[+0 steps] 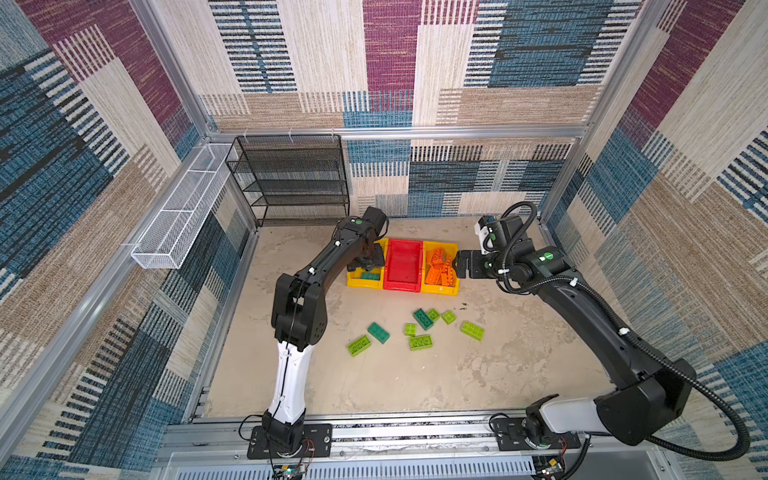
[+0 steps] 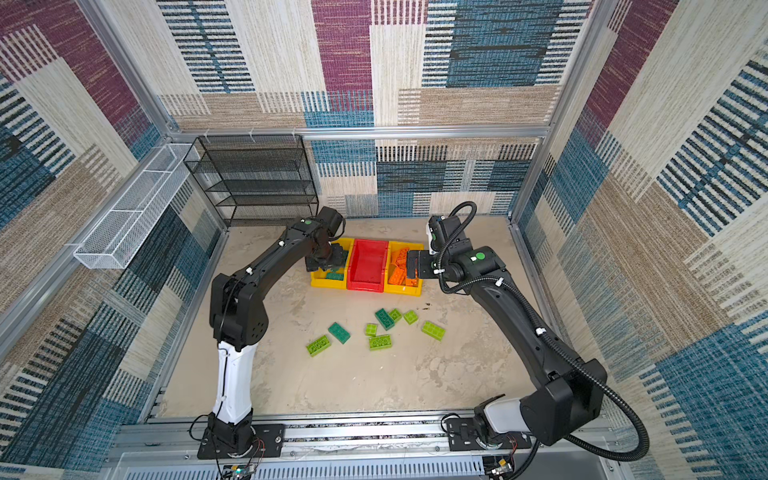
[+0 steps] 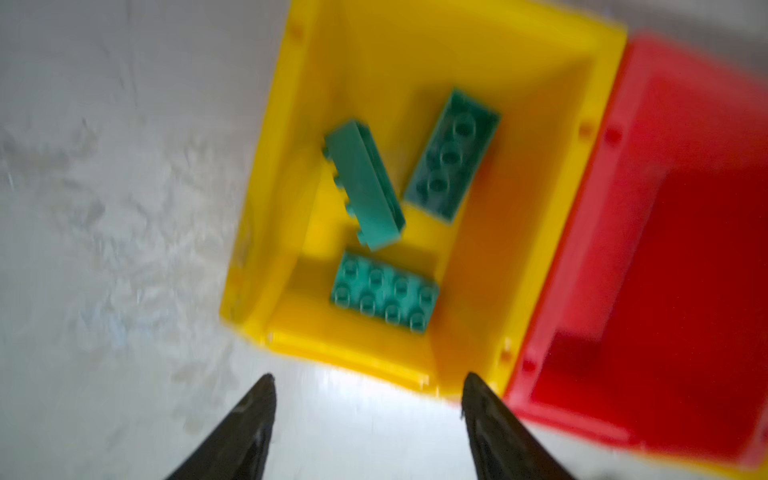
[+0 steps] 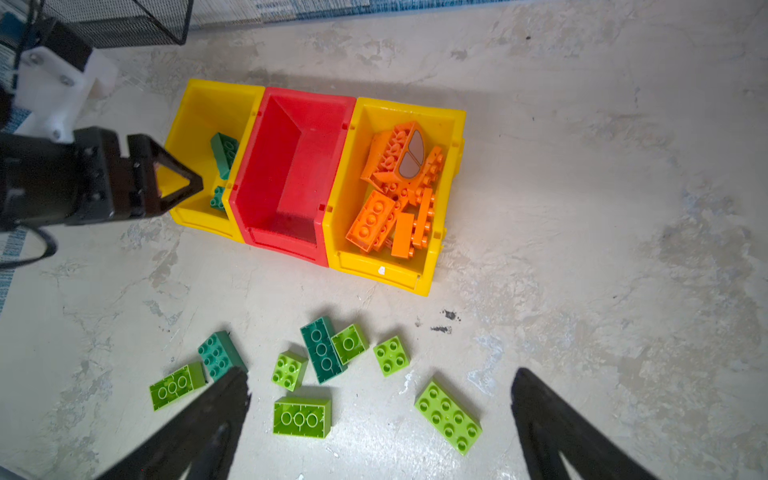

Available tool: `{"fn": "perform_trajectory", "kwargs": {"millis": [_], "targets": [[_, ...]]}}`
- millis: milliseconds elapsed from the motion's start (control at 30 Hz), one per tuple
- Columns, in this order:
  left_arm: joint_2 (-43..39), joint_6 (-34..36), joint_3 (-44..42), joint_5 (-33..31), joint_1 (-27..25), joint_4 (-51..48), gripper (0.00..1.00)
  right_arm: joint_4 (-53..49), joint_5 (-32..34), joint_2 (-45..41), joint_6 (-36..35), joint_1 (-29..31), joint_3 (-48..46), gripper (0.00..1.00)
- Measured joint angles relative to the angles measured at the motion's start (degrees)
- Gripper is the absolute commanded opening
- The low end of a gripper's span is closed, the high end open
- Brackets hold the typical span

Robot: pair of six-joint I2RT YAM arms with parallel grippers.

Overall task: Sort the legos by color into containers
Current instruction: 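Lower the left gripper onto another dark-green brick among the pile, then grasp the dark-green brick and release it into the yellow bin nearest the left arm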

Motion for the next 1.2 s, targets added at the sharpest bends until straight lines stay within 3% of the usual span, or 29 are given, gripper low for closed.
{"fn": "perform_trajectory", "kwargs": {"millis": [167, 400, 700, 1200], "targets": [[-15.41, -9.22, -20.11, 0.55, -6.62, 3.04, 0.72, 0.55, -1.4, -2.21, -0.83, 0.0, -4.17, 1.0], [-23.02, -23.23, -34.45, 3.43, -13.94, 7.48, 0.71, 1.81, -3.91, -6.27, -1.97, 0.0, -10.16, 1.0], [-17.66, -31.39, -36.68, 7.39, -19.61, 14.67, 0.7, 2.36, -5.84, -8.66, -3.1, 0.0, -12.2, 1.0], [-17.73, -32.92, -41.7, 7.52, -16.85, 17.88, 0.69, 2.19, -5.75, -7.54, -3.26, 0.0, -9.9, 1.0]]}}
